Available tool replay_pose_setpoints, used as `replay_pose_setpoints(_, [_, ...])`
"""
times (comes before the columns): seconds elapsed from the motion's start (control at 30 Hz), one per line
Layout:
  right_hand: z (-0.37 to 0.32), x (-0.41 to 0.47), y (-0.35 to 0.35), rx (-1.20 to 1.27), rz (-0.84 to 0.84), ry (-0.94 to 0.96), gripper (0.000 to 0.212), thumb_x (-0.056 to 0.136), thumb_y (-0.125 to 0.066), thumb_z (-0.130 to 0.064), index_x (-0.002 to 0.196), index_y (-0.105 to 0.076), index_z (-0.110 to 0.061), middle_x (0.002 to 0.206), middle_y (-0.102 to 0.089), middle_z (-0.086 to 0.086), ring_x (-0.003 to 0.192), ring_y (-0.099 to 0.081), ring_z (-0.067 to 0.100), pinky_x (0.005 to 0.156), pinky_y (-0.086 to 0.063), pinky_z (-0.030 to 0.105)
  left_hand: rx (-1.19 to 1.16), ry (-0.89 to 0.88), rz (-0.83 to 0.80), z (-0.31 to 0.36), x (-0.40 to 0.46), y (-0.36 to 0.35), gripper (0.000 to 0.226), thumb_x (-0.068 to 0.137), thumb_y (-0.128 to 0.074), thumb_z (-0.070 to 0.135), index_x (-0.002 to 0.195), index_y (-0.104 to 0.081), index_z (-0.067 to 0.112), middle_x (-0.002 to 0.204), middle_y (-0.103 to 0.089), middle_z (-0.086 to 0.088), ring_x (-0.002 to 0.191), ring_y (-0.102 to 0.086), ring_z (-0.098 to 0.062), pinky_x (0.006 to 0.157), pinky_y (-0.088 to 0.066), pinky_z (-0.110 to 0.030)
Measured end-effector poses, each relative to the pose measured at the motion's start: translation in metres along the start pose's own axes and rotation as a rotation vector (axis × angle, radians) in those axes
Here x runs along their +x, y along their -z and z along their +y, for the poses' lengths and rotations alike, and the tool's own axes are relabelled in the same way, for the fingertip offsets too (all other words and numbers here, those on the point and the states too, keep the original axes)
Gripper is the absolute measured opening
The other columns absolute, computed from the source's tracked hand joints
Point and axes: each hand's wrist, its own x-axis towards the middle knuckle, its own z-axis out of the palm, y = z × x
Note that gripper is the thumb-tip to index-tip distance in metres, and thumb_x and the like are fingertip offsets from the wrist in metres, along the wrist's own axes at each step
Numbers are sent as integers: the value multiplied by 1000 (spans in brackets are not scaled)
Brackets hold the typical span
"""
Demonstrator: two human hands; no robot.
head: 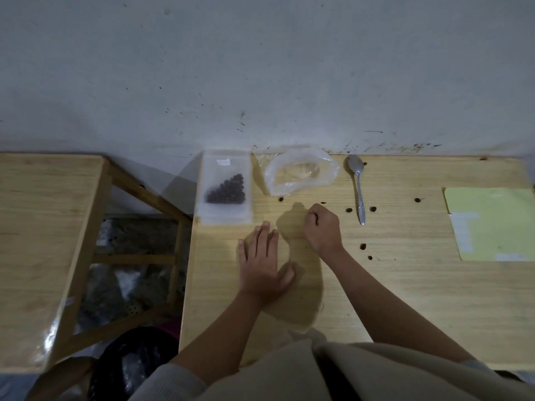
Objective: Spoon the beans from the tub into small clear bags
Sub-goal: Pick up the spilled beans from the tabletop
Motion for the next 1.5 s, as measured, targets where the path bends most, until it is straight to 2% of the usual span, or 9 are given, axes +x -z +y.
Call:
replay_pose_setpoints(0.27, [-4, 4, -7, 104, -76, -6, 21, 86, -52, -2, 66, -59, -5, 51, -46, -4, 43, -41, 5, 48, -32, 20, 4, -8, -6, -1, 0, -2, 72, 82, -45, 58, 133, -47, 7, 149, -37, -16, 137, -35, -31, 104, -29, -63])
replay_pose_setpoints(0.4, [-9, 11, -17, -94, -13, 42, 21, 86, -63, -30, 100, -68, -14, 48, -47, -5, 46, -45, 11, 50, -41, 24, 27, -4, -27, 0, 0, -1, 75, 79, -46, 58, 134, -49, 6, 150, -36, -16, 137, -36, -32, 103, -30, -62])
replay_pose_setpoints(0.53, [-18, 18, -23, -189, -60, 21, 31, 88, -60, -32, 117, -65, -21, 82, -72, 5, 77, -66, 21, 70, -53, 31, 40, 10, -48, 0, 1, 0, 78, 76, -48, 59, 136, -47, 8, 151, -34, -14, 139, -32, -30, 105, -29, -61])
replay_pose_setpoints(0.67, [-19, 25, -31, -270, -98, -7, 26, 89, -57, -35, 109, -68, -23, 100, -73, 0, 96, -66, 21, 77, -53, 33, 32, 25, -48, 1, 2, -1, 80, 76, -48, 60, 136, -45, 9, 151, -35, -14, 139, -27, -27, 104, -29, -61])
replay_pose_setpoints(0.93, [-27, 27, -34, -314, -92, -9, 31, 86, -58, -44, 108, -67, -23, 102, -71, -3, 94, -64, 18, 72, -49, 29, 39, -1, -31, -1, 2, -1, 79, 75, -46, 60, 135, -46, 7, 148, -39, -16, 137, -29, -29, 101, -32, -62])
replay_pose_setpoints(1.13, [-33, 28, -35, -337, -138, 23, 22, 91, -54, -28, 100, -65, -12, 88, -69, 5, 81, -63, 22, 67, -51, 34, 37, -7, -27, -3, 0, -4, 78, 78, -44, 60, 133, -46, 6, 149, -38, -17, 138, -29, -30, 103, -29, -62])
replay_pose_setpoints(1.23, [-29, 24, -30, -197, -143, 20, 12, 87, -57, -21, 91, -57, -10, 65, -58, -1, 59, -53, 14, 55, -43, 26, 40, 7, -34, -1, 1, -2, 77, 78, -44, 60, 133, -49, 7, 148, -39, -16, 137, -32, -29, 104, -29, -61])
replay_pose_setpoints(1.33, [-22, 14, -18, 9, -168, -52, 8, 85, -56, -9, 78, -51, -8, 58, -47, -4, 52, -43, 8, 49, -36, 12, 41, -8, -37, -2, 1, -1, 75, 78, -46, 59, 131, -50, 7, 147, -40, -17, 135, -37, -32, 102, -31, -63])
replay_pose_setpoints(1.5, [-3, -7, 3, 242, -168, -216, 25, 89, -41, 2, 69, -52, -6, 63, -44, 1, 54, -37, 10, 48, -32, 20, -23, 24, -15, -1, 0, -2, 78, 74, -48, 56, 136, -46, 9, 152, -33, -11, 138, -31, -28, 107, -23, -62])
